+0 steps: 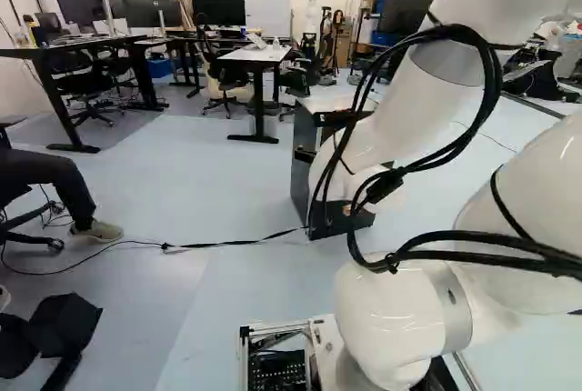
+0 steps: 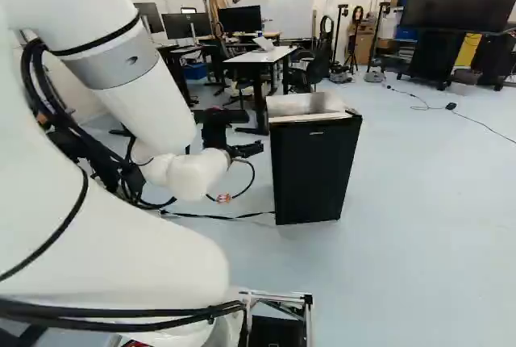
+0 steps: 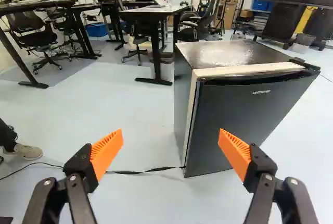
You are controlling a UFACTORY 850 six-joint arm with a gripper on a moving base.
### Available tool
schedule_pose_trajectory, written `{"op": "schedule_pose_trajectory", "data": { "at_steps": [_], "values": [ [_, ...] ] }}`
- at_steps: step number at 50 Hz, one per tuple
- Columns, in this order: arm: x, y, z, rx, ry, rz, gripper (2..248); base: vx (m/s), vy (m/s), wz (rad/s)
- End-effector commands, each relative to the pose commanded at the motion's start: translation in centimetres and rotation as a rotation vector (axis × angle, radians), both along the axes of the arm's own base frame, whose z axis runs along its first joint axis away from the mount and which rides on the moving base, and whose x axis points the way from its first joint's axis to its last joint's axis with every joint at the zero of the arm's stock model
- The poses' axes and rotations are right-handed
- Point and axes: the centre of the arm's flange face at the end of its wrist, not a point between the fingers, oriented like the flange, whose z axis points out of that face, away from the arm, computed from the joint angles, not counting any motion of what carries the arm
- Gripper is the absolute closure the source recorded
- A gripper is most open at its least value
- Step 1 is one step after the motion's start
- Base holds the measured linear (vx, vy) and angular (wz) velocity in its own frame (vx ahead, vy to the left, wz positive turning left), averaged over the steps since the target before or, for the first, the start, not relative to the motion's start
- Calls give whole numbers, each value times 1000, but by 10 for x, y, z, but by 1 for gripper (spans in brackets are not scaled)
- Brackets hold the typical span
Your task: Open the fridge door
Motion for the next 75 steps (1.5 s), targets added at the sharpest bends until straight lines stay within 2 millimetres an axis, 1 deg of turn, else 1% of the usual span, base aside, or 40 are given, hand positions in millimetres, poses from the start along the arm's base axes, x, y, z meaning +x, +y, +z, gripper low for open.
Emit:
{"op": "schedule_pose_trajectory", "data": {
  "at_steps": [43, 75],
  "values": [
    [35, 0, 3, 2, 9, -7, 3, 0, 0, 0],
    [66, -3, 4, 31, 12, -76, 3, 0, 0, 0]
  ]
}}
